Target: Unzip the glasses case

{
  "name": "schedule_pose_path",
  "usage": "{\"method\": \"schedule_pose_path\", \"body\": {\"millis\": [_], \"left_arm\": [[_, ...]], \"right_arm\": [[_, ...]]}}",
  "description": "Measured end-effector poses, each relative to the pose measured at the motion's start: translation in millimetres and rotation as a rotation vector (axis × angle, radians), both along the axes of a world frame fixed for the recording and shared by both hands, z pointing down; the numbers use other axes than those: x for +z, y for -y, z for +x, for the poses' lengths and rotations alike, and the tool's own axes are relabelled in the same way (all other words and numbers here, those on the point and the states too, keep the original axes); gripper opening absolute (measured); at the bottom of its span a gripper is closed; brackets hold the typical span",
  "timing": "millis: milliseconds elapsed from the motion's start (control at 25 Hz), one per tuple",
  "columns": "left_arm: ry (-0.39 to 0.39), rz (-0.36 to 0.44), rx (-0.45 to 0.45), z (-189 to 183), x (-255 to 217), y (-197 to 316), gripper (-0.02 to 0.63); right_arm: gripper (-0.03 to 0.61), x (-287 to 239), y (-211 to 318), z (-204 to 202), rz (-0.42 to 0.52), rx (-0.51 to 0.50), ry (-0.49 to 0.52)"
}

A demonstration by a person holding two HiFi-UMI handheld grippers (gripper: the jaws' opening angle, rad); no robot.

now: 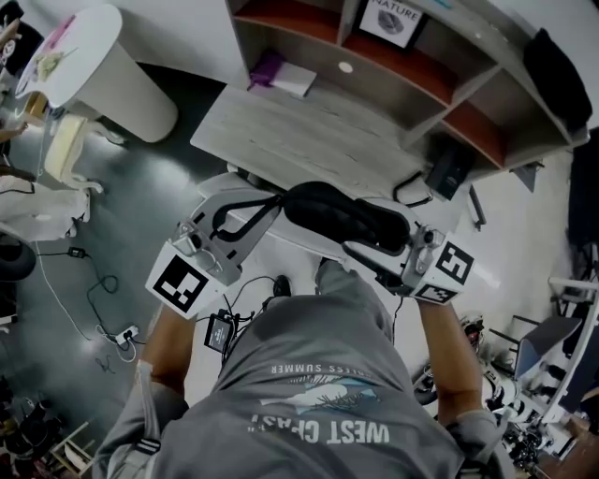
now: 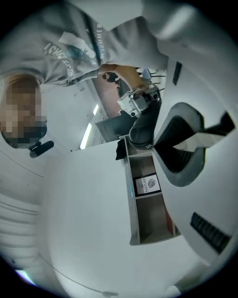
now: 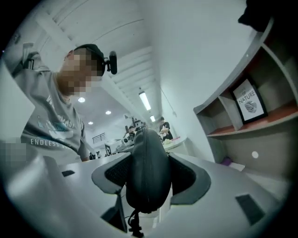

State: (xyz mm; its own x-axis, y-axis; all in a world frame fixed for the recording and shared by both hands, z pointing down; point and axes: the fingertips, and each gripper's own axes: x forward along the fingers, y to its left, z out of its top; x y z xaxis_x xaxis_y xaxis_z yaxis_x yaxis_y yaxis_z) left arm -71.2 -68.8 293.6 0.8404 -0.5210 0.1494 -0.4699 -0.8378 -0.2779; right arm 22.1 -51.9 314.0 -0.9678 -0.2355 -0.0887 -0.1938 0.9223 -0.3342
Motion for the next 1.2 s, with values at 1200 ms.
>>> {"method": "schedule_pose_path", "body": {"millis": [1200], "left_arm": [[0.534, 0.244, 0.177, 26, -6, -26, -0.003]], "right_arm": [[0.236, 8, -15, 14, -0.022, -0.135, -0.432]]}}
